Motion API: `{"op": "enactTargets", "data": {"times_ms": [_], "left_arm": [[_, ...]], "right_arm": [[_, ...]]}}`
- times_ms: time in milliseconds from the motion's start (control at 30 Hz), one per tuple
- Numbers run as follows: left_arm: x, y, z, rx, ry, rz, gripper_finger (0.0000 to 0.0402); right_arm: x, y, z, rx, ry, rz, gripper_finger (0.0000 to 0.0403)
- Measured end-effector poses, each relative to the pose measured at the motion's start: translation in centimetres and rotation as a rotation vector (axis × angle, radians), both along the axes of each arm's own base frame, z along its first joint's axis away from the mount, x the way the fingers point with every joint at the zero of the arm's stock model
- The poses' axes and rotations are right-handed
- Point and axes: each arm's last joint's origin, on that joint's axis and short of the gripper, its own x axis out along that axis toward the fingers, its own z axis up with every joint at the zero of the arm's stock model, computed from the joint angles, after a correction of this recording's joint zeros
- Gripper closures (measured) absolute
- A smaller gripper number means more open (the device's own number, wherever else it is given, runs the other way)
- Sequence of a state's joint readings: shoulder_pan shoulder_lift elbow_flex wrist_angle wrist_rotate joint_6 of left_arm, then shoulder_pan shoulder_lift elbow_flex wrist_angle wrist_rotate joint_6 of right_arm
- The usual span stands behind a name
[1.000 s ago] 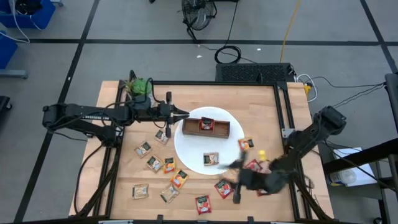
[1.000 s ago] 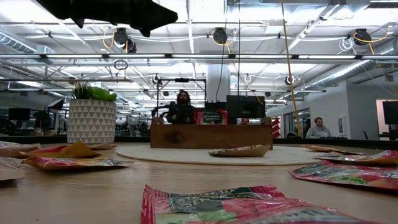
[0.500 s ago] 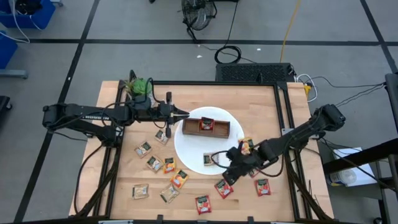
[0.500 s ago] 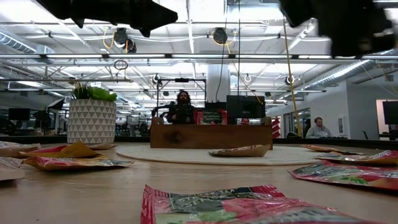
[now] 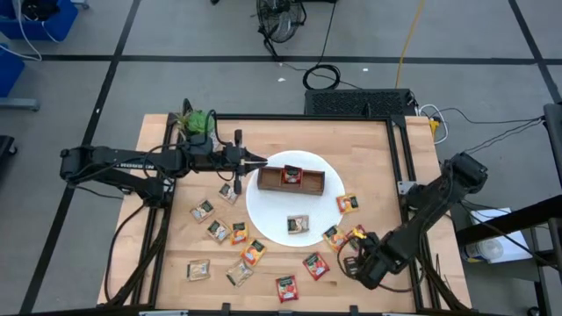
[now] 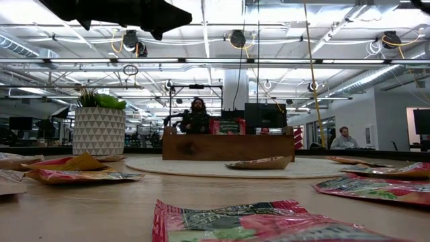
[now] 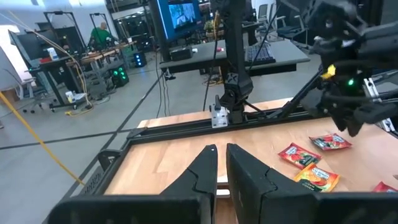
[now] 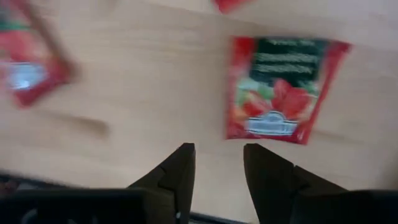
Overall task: Pick & Place Tea
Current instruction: Put the red tea bag into the middle section of the wooden organizer
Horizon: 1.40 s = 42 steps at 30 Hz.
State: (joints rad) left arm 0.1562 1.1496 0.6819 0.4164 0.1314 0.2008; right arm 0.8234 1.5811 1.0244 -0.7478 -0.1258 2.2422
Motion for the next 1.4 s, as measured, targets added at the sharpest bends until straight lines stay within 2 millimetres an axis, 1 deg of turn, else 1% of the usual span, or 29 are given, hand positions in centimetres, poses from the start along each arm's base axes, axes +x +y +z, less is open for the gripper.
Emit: {"op": "enactTargets", "data": {"times_ms": [67,133,233,367,567,633,733,933,1000,1100,1167,1233,1333,1400], "left_arm": [[0.0,0.0,0.0,0.0,0.0,0.0,0.036],[0.0,0.0,0.0,0.0,0.0,0.0,0.036],[0.0,0.0,0.0,0.0,0.0,0.0,0.036],[0.0,0.0,0.0,0.001,0.0,0.001,0.036],[0.0,0.0,0.0,0.001,0.0,0.001,0.036],[0.0,0.0,0.0,0.001,0.0,0.001,0.036],[0.0,0.0,0.0,0.001,0.0,0.001,0.036],[0.0,0.0,0.0,0.001,0.0,0.001,0.036],[0.0,0.0,0.0,0.001,0.0,0.001,0.036],[0.0,0.0,0.0,0.001,0.0,0.001,0.036],[0.0,0.0,0.0,0.001,0.0,0.001,0.036],[0.0,0.0,0.0,0.001,0.0,0.001,0.036],[0.0,0.0,0.0,0.001,0.0,0.0,0.036],[0.0,0.0,0.0,0.001,0.0,0.0,0.036]], "right_arm": [[-0.6,0.1,-1.4,0.018,0.068,0.009,0.0259],[-0.9,0.0,-2.3,0.018,0.091,0.01,0.0247],[-1.1,-0.3,-3.4,0.002,0.078,0.005,0.0234],[-1.2,-0.7,-4.3,-0.012,0.097,-0.004,0.023],[-1.7,-1.2,-5.9,-0.029,0.155,-0.023,0.024],[-1.9,-1.3,-6.2,-0.021,0.179,-0.02,0.0251],[-2.1,-1.4,-6.4,-0.026,0.186,-0.017,0.028],[-2.2,-1.4,-6.4,-0.024,0.185,0.029,0.0364],[-2.1,-1.5,-6.4,-0.028,0.172,0.056,0.0386],[-1.8,-1.3,-6.1,-0.051,0.121,0.09,0.0389],[-1.4,-1.2,-5.4,-0.06,0.065,0.098,0.0388],[-0.8,-1.0,-4.2,-0.096,-0.028,0.094,0.0389],[-0.1,-1.4,-2.4,-0.256,-0.17,0.111,0.0393],[0.8,-1.5,-0.7,-0.339,-0.292,0.138,0.0393]]}}
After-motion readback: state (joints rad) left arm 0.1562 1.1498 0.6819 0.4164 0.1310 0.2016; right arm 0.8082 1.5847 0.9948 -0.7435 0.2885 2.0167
